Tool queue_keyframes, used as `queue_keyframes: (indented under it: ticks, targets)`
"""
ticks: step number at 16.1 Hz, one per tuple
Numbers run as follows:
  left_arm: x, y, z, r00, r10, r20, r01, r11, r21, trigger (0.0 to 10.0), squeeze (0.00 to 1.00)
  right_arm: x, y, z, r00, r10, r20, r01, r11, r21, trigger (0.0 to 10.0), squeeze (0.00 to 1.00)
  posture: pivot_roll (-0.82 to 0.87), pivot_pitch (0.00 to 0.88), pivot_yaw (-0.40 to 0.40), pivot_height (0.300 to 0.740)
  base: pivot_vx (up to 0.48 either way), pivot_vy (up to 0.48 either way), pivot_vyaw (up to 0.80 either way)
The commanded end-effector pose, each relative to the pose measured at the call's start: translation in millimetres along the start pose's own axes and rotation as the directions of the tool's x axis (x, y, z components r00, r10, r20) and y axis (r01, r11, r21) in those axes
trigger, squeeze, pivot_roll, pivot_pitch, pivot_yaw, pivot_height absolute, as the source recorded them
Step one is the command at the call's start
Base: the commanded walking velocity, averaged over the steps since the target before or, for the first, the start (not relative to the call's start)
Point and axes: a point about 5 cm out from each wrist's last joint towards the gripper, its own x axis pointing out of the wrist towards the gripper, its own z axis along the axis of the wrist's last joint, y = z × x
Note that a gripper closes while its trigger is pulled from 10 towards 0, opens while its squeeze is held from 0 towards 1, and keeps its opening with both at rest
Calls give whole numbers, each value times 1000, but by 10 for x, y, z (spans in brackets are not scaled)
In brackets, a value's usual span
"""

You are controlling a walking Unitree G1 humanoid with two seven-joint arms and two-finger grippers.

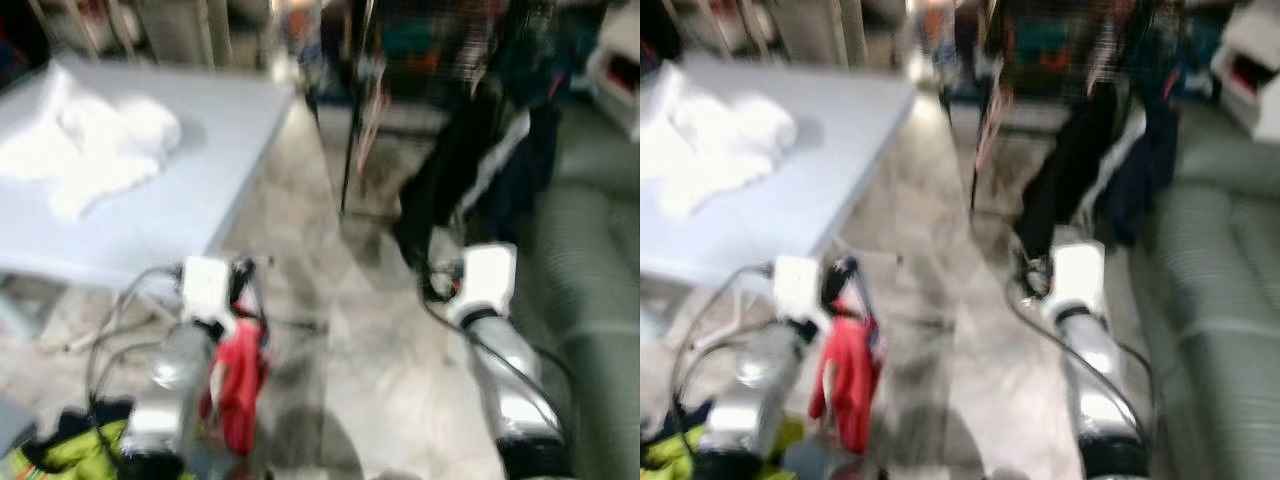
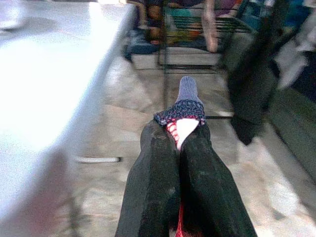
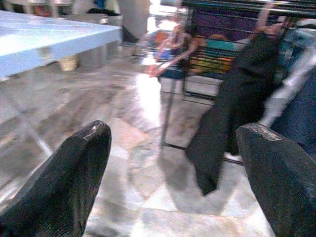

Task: Hang hanger

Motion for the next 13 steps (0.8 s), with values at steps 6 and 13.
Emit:
queue_keyframes:
  ticks: [6, 13]
  targets:
    - [56, -127, 143, 996, -61, 69, 61, 998, -2, 10000, 0, 37, -161, 37, 994, -109, -2, 108, 988, -109, 10000, 0, -43, 0, 30, 740, 0, 0, 0]
    - [99, -171, 262, 990, -80, 114, 82, 997, -10, 10000, 0, 53, -151, 57, 991, -126, 37, 129, 986, -108, 10000, 0, -47, 0, 31, 740, 313, 0, 0]
